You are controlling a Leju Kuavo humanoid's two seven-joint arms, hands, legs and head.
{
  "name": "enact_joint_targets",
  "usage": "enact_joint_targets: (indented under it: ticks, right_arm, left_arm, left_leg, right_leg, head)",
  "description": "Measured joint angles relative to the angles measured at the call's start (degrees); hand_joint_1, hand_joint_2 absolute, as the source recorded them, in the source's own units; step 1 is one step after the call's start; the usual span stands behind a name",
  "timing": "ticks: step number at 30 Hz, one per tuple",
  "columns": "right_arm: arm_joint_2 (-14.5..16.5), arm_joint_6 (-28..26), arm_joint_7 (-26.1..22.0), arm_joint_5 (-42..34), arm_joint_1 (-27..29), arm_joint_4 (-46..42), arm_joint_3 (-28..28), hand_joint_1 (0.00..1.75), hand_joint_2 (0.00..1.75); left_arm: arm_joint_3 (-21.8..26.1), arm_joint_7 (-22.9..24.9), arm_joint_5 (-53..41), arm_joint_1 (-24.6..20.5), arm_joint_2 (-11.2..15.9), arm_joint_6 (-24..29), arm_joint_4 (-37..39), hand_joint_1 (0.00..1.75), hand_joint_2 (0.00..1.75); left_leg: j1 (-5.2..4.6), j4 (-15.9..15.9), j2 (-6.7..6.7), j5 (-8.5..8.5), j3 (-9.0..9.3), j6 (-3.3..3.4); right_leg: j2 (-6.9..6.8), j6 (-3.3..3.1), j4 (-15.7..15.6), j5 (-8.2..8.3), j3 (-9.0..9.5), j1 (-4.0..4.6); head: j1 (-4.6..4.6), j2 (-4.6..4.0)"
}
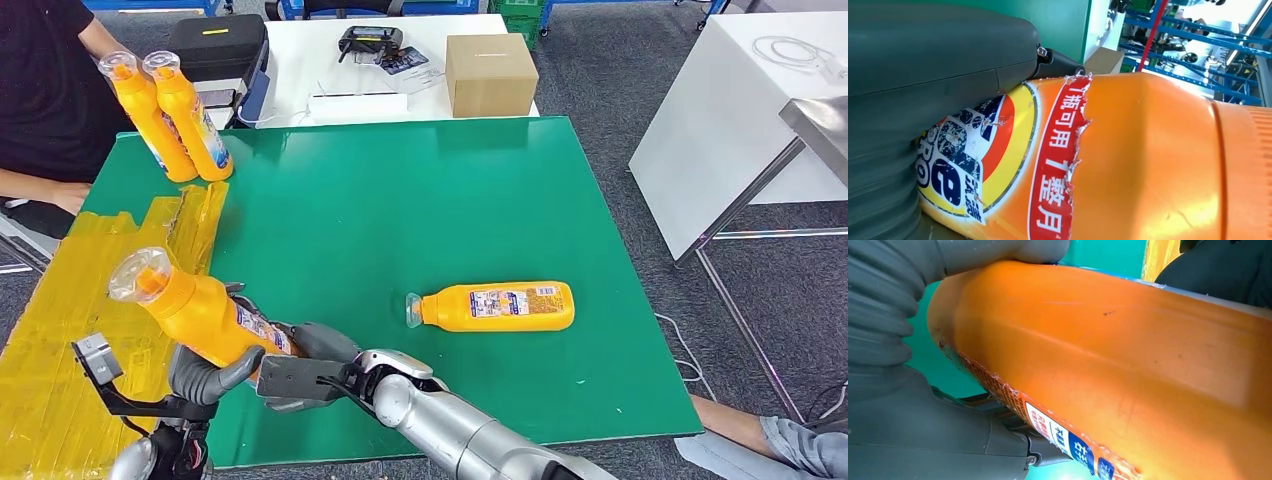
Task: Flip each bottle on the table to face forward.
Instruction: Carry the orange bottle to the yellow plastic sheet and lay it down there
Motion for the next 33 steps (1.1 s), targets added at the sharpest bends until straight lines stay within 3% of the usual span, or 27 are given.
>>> enact_joint_targets:
  ticks: [4, 7, 8, 11, 15, 18, 20, 26, 33]
  right_arm:
    - [0.00, -0.08, 0.00, 0.01, -0.03, 0.01, -0.02, 1.75, 1.75]
    - [-0.04, -1.25, 0.01, 0.03, -0.10, 0.00, -0.15, 0.46, 1.75]
    - [-0.10, -2.05, 0.06, 0.04, -0.19, -0.02, -0.28, 0.02, 1.31]
    - [-0.66, -4.48, 0.52, -0.04, -0.54, -0.54, -1.70, 0.00, 0.00]
    - [-3.02, -7.19, 0.05, -1.25, -0.48, -5.12, -7.37, 0.00, 0.00]
    - [-5.20, -7.64, -1.34, -3.10, 0.64, -12.40, -13.53, 0.00, 0.00]
    - [-6.38, -7.69, -2.55, -4.72, 2.31, -17.99, -17.42, 0.00, 0.00]
    - [-6.72, -8.72, -5.45, -8.19, 6.29, -29.04, -23.67, 0.00, 0.00]
    - [-2.38, -10.56, -6.47, -8.44, 5.52, -29.62, -23.77, 0.00, 0.00]
  left_arm:
    - [0.02, -0.04, -0.09, -0.05, -0.07, 0.01, 0.00, 1.75, 1.75]
    - [0.04, -0.95, -1.54, -0.26, -0.09, 0.55, 0.00, 1.75, 1.75]
    - [0.04, -1.57, -2.70, -0.46, -0.09, 1.10, -0.01, 1.75, 1.75]
    - [0.28, -3.68, -7.63, -1.34, -0.13, 3.71, -0.15, 1.75, 1.75]
    - [2.46, -8.79, -18.64, -2.19, -0.15, 10.23, -1.15, 1.75, 1.75]
    - [4.61, -13.64, -32.50, -2.30, -0.14, 18.68, -2.61, 1.75, 1.75]
    - [6.15, -15.29, -37.41, -2.01, -0.15, 21.47, -3.70, 1.75, 1.75]
    - [12.66, -20.12, -39.38, 1.07, -0.18, 21.20, -5.83, 1.75, 1.75]
    - [20.56, -22.77, -40.76, 2.10, -0.02, 18.75, -5.97, 1.75, 1.75]
  left_leg:
    - [0.00, 0.00, 0.00, 0.00, 0.00, 0.00]
    - [0.00, 0.00, -0.01, 0.00, 0.00, 0.00]
    - [0.00, 0.00, -0.01, 0.00, 0.00, 0.00]
    - [0.00, 0.00, -0.03, 0.01, -0.01, 0.00]
    - [-0.01, 0.01, -0.04, 0.02, 0.00, 0.01]
    - [-0.01, 0.03, -0.08, 0.02, -0.01, 0.01]
    - [-0.01, 0.03, -0.12, 0.02, -0.03, 0.01]
    - [0.01, 0.00, -0.03, -0.03, -0.10, 0.00]
    - [0.12, -0.03, -0.08, 0.04, -0.10, -0.09]
  right_leg:
    - [0.00, 0.00, 0.00, 0.00, 0.00, 0.00]
    - [0.00, 0.00, 0.00, 0.00, -0.01, 0.00]
    - [0.00, 0.00, 0.00, 0.00, 0.00, 0.00]
    - [-0.01, 0.00, 0.00, 0.00, 0.03, 0.00]
    - [-0.01, 0.02, 0.00, 0.03, 0.05, 0.00]
    - [-0.03, 0.03, 0.00, 0.04, 0.06, -0.01]
    - [-0.05, 0.04, 0.01, 0.03, 0.07, -0.01]
    - [0.02, 0.02, 0.01, 0.01, -0.03, 0.01]
    - [-0.02, -0.02, 0.03, -0.01, -0.03, 0.10]
  head:
    - [0.00, 0.00]
    - [0.00, 0.00]
    - [0.00, 0.00]
    - [0.00, 0.00]
    - [0.02, 0.00]
    - [0.00, 0.00]
    - [0.02, 0.00]
    - [0.00, 0.00]
    - [0.00, 0.00]
